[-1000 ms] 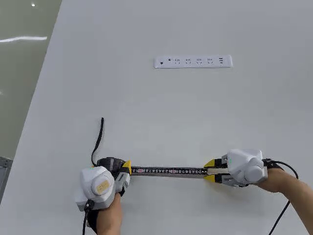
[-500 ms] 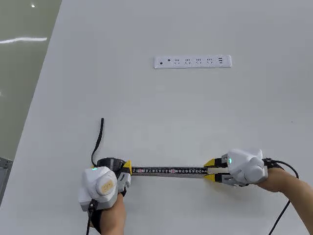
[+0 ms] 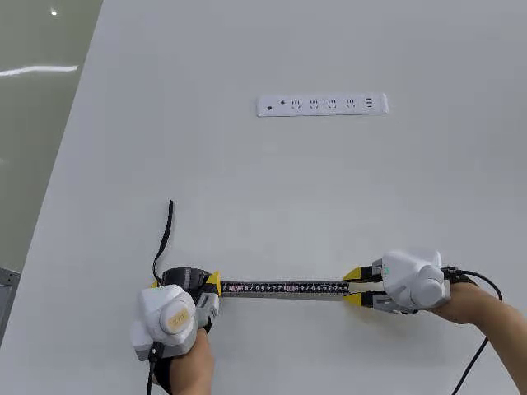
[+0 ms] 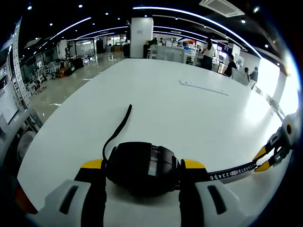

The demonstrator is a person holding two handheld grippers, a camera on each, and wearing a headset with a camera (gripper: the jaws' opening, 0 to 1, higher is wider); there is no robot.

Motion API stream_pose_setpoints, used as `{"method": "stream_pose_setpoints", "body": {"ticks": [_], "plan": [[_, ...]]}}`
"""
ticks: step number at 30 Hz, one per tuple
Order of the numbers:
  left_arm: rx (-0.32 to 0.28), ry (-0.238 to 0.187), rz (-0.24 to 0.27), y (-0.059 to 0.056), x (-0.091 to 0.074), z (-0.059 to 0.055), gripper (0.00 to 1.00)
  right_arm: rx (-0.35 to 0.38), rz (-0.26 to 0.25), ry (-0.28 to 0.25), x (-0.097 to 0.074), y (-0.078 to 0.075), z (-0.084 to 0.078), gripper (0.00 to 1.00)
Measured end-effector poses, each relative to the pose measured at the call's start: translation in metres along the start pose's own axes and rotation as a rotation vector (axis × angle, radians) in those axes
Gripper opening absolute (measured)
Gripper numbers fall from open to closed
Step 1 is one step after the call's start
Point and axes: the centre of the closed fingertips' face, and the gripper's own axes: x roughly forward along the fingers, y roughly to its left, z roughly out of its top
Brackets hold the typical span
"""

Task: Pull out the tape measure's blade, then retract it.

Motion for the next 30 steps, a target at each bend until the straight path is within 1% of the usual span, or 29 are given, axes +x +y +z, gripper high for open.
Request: {"method": "stream_pose_setpoints", "body": {"ticks": [9,17,30], "plan": [[0.010,0.017,-0.011,0.0000,0.0014,-0.0009,0.58,-0.002,-0.001,0.004,0.0011,0.0002,-0.0011,0.14],[0.006,0.022,-0.019,0.0001,0.0008,-0.0011,0.58,-0.005,-0.007,-0.003,-0.0015,0.0009,0.0070,0.14],[-0.003,0.033,-0.034,0.0008,0.0004,-0.0021,0.58,-0.006,-0.006,-0.007,0.0034,0.0017,0.0069,0.14]]}}
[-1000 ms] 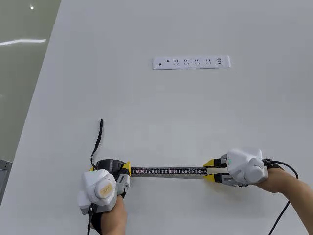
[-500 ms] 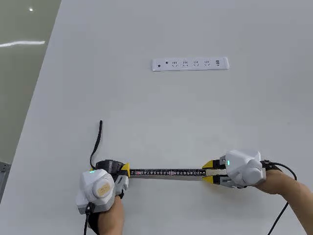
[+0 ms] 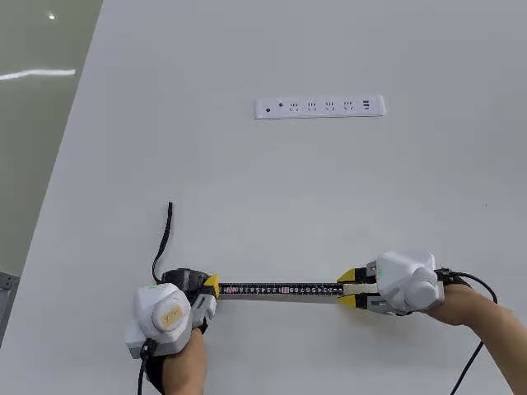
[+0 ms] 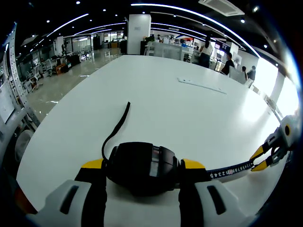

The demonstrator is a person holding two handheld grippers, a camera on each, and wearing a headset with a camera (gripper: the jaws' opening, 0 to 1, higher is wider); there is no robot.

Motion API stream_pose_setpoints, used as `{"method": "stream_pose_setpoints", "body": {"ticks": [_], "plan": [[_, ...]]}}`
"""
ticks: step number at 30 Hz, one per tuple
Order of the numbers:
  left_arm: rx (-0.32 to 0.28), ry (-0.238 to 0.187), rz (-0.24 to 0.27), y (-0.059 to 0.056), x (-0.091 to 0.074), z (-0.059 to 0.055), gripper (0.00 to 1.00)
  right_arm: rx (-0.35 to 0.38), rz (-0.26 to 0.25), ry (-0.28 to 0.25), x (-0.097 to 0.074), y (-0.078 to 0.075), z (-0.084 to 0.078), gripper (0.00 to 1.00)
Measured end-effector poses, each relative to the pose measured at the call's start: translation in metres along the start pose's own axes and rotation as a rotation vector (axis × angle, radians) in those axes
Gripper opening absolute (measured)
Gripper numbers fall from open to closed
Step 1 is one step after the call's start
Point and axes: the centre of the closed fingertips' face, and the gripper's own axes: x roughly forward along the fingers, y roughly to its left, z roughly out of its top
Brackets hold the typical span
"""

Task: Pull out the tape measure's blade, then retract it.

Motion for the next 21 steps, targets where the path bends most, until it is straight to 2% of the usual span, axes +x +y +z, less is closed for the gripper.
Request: {"method": "stream_pose_setpoints", "body": {"ticks": [12,21], "plan": [[0.011,0.004,-0.001,-0.0004,0.0004,0.0002,0.59,-0.013,0.000,0.003,0.0043,-0.0001,0.0034,0.14],[0.030,-0.010,0.005,-0.0004,0.0010,0.0000,0.59,-0.014,0.002,-0.004,0.0079,0.0001,0.0061,0.14]]}}
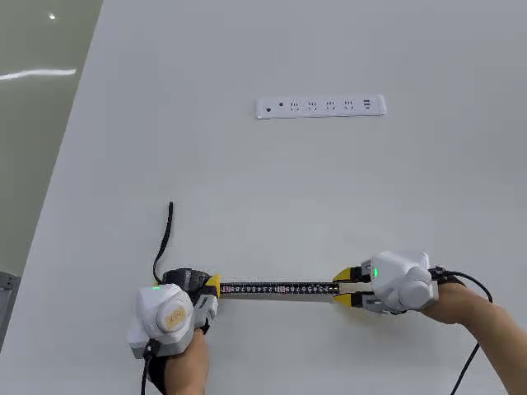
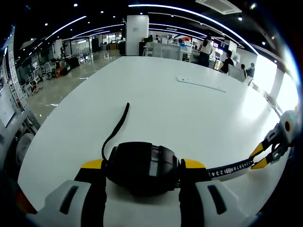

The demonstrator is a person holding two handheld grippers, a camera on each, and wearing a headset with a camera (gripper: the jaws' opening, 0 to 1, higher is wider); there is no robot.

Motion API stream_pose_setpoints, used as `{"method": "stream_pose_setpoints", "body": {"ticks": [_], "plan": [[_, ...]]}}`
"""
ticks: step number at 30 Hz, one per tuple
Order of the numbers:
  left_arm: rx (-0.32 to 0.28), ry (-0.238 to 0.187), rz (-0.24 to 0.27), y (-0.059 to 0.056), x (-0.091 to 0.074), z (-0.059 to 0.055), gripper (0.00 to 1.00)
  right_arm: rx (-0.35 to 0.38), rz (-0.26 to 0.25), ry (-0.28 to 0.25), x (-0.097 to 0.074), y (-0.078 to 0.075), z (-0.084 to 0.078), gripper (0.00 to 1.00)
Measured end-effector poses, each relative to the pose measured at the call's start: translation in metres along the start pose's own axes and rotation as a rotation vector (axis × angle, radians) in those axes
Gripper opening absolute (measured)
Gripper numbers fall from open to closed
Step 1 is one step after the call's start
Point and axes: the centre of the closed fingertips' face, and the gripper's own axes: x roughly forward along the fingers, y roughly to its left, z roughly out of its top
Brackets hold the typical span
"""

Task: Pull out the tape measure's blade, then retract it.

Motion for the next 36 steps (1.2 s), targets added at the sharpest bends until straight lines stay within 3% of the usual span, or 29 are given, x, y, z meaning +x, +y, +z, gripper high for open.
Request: {"method": "stream_pose_setpoints", "body": {"ticks": [36], "plan": [[0.040,-0.006,0.009,0.001,0.002,0.003,0.60,-0.022,0.014,-0.021,0.021,-0.003,0.018,0.14]]}}
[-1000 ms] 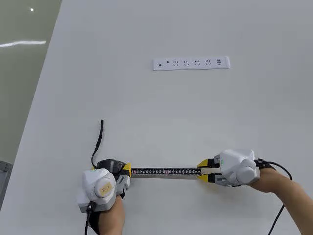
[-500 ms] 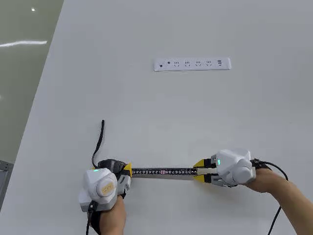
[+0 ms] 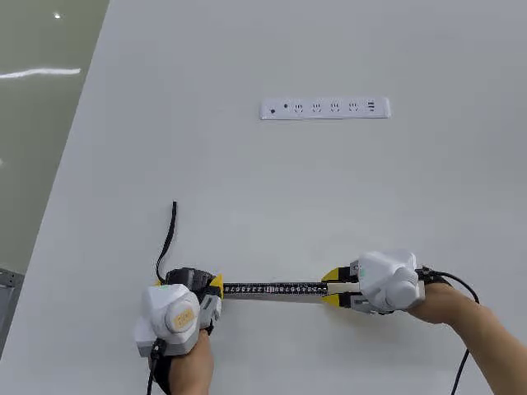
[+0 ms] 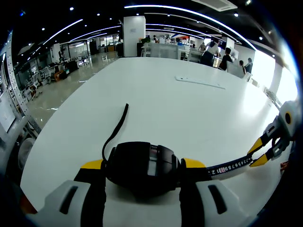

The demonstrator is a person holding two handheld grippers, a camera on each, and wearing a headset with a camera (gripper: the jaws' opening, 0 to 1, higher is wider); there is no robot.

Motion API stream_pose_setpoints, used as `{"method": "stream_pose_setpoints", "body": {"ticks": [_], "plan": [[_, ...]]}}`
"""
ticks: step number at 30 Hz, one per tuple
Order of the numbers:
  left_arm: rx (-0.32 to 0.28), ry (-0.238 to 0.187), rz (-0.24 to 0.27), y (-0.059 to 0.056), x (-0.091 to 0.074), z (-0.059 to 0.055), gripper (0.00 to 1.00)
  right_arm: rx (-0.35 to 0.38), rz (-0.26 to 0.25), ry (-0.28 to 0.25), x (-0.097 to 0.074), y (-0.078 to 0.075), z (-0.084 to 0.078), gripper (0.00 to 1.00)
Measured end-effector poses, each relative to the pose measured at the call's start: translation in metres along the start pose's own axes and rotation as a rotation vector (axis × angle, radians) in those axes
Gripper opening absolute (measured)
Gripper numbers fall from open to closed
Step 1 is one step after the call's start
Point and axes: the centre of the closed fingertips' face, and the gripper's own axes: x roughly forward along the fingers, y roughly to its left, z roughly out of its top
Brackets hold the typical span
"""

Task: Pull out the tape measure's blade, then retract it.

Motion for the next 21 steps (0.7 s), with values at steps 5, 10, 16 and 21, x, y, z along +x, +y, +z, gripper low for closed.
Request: {"method": "stream_pose_setpoints", "body": {"ticks": [5,10,16,21], "plan": [[0.005,0.001,0.001,-0.001,0.000,0.000,0.60,0.000,0.000,-0.002,0.003,0.000,0.002,0.14],[0.016,0.001,0.004,-0.001,0.001,0.000,0.60,-0.001,0.002,-0.003,0.007,0.000,0.005,0.14],[0.032,0.003,0.002,0.000,0.002,-0.001,0.61,-0.003,0.005,-0.006,0.011,0.000,0.008,0.14],[0.035,0.005,0.001,-0.001,0.002,-0.001,0.61,-0.003,0.007,-0.008,0.013,0.000,0.010,0.14]]}}
